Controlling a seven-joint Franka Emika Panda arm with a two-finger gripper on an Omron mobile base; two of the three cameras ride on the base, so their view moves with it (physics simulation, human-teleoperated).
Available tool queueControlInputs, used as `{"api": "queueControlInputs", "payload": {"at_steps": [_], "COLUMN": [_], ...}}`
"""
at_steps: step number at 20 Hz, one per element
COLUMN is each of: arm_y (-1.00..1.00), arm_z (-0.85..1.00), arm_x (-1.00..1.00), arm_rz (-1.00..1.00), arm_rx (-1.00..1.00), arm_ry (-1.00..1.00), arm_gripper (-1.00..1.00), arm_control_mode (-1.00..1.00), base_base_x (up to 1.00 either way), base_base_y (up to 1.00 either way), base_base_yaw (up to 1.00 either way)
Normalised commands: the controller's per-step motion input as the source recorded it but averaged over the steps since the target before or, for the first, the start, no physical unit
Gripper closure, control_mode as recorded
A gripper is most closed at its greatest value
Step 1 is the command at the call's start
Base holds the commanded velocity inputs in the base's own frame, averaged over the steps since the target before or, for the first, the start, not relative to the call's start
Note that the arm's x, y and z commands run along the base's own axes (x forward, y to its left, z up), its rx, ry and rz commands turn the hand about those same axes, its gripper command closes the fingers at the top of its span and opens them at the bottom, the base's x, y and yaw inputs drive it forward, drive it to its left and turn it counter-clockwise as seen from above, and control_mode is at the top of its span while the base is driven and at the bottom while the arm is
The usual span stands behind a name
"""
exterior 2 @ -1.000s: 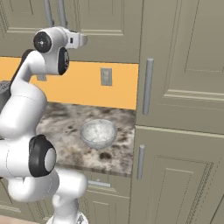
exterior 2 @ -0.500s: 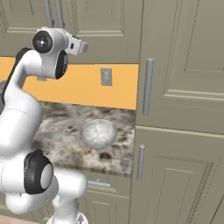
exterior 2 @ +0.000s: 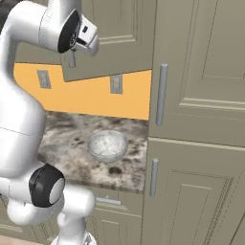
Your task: Open the cabinet. Pick the kiwi and mango from the cabinet and place them into the bowl. Then close the cabinet.
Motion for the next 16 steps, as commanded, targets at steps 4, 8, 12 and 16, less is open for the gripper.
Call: {"api": "queueControlInputs", "payload": {"at_steps": [4,8,12,16], "arm_y": [-1.00,-0.81,0.19,0.83], "arm_z": [-1.00,-1.00,-1.00,0.22], "arm_x": [-0.76,-0.97,-1.00,-1.00], "arm_rz": [0.46,0.52,0.30,-0.04], "arm_rx": [0.12,0.19,0.08,-0.02], "arm_ry": [-0.24,-0.19,-0.43,-0.70], "arm_gripper": [1.00,1.00,-1.00,-1.00], "arm_control_mode": [-1.00,-1.00,-1.00,-1.00], "base_base_x": [0.00,0.00,0.00,0.00], "base_base_y": [0.00,0.00,0.00,0.00], "base_base_yaw": [0.00,0.00,0.00,0.00]}}
